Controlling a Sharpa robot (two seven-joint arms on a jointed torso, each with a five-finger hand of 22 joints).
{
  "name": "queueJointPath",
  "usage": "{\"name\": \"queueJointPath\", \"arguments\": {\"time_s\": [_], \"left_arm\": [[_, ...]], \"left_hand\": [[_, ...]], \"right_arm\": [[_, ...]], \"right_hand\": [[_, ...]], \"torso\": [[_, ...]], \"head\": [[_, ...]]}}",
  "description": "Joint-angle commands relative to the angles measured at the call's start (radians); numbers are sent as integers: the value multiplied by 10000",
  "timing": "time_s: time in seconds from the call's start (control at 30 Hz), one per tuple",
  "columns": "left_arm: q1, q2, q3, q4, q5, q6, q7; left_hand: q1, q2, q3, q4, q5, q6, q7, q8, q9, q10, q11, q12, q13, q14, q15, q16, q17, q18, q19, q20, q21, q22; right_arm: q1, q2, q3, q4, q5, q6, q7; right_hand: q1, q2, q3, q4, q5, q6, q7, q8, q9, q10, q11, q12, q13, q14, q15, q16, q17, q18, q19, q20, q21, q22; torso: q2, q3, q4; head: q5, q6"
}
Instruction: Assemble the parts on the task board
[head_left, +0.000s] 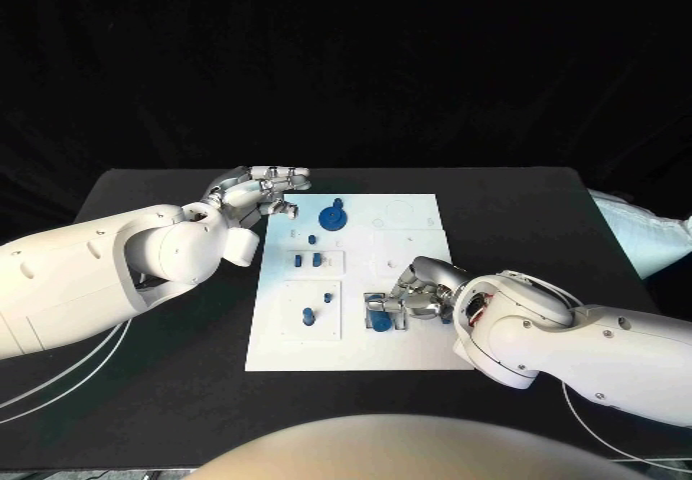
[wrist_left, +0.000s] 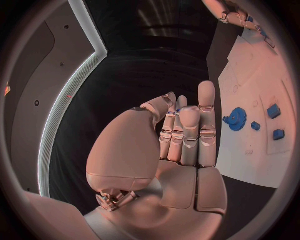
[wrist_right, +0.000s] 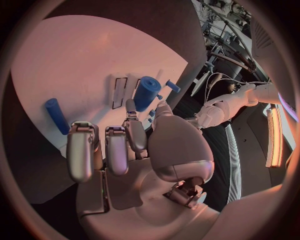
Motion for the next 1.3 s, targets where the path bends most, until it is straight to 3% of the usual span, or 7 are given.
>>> {"name": "queueJointPath", "arguments": {"time_s": [0.03, 0.27, 0.37, 0.5, 0.67, 1.0, 1.3], "left_arm": [[1, 17, 7, 20, -32, 195, 31], [1, 16, 7, 15, -32, 208, 20], [1, 15, 7, 12, -32, 211, 18], [1, 16, 7, 6, -32, 216, 14], [1, 20, 7, -2, -32, 223, 12], [0, 24, 7, -8, -32, 226, 11], [0, 14, 7, -14, -33, 219, 4]], "left_hand": [[101, 34, -25, -53, 52, -41, 20, 54, -13, -68, 6, 36, 16, -71, -2, -63, -15, 110, -93, 7, -51, -13], [101, 34, -25, -53, 52, -41, 20, 54, -13, -68, 6, 36, 16, -71, -2, -63, -15, 110, -93, 7, -51, -13], [101, 34, -25, -53, 52, -41, 20, 54, -13, -68, 6, 36, 16, -71, -2, -63, -15, 110, -93, 7, -51, -13], [101, 34, -25, -53, 52, -41, 20, 54, -13, -68, 6, 36, 16, -71, -2, -63, -15, 110, -93, 7, -51, -13], [101, 34, -25, -53, 52, -41, 20, 54, -13, -68, 6, 36, 16, -71, -2, -63, -15, 110, -93, 7, -51, -13], [110, 40, -33, -77, 61, -46, 26, 65, -14, -86, 11, 58, 15, -91, -1, -69, -50, 110, -95, 6, -63, -19], [110, 40, -33, -77, 61, -46, 26, 65, -14, -86, 11, 58, 15, -91, -1, -69, -50, 110, -95, 6, -63, -19]], "right_arm": [[-2, 4, 2, 2, -362, 120, -23], [-2, -56, 2, 48, -527, 131, -17], [-2, -73, 2, 71, -614, 182, -8], [-3, -68, 3, 97, -831, 361, 7], [-3, -34, 3, 98, -1129, 496, 11], [-18, 114, 2, -100, -1682, 380, -52], [-22, -107, 2, 51, -1463, 67, -4]], "right_hand": [[-223, -25, -156, 8, -314, -25, 32, -45, 40, -69, 10, -85, -12, 729, -58, 25, 856, -131, 117, -56, -6, 220], [21, -88, -176, -137, -393, -38, 32, -50, 99, -74, 12, -140, -15, 728, -58, 19, 850, -129, 113, -51, -13, 216], [906, -82, 12, -621, -128, -49, 31, -54, 152, -62, 5, -151, 10, 729, -68, 21, 856, -130, 116, -58, -10, 225], [2236, -48, 429, -1505, -501, -62, 44, -65, 209, -70, -1, -189, 26, 733, -76, 31, 880, -136, 123, -68, 0, 251], [2777, -23, 676, -1936, -1045, -41, 49, -73, 240, -62, 1, -199, 46, 749, -70, 78, 979, -156, 151, -66, 50, 334], [2892, 120, 828, -2075, -1005, 9, 39, -73, 260, -27, -8, -168, 84, 758, -73, 103, 1031, -165, 168, -67, 77, 379], [2121, 88, 648, -1694, -451, 7, 54, -123, 273, -2, 13, -213, 78, 756, -54, 103, 1034, -165, 169, -55, 77, 379]], "torso": [[-1, 8, -5], [5, 12, -6], [4, 13, -2], [2, 10, 3], [3, 8, 7], [4, 4, 0], [-5, 4, 5]], "head": [[-6, -6], [1, -18], [-4, -36], [-16, -45], [-14, -45], [-19, -45], [-27, -45]]}}
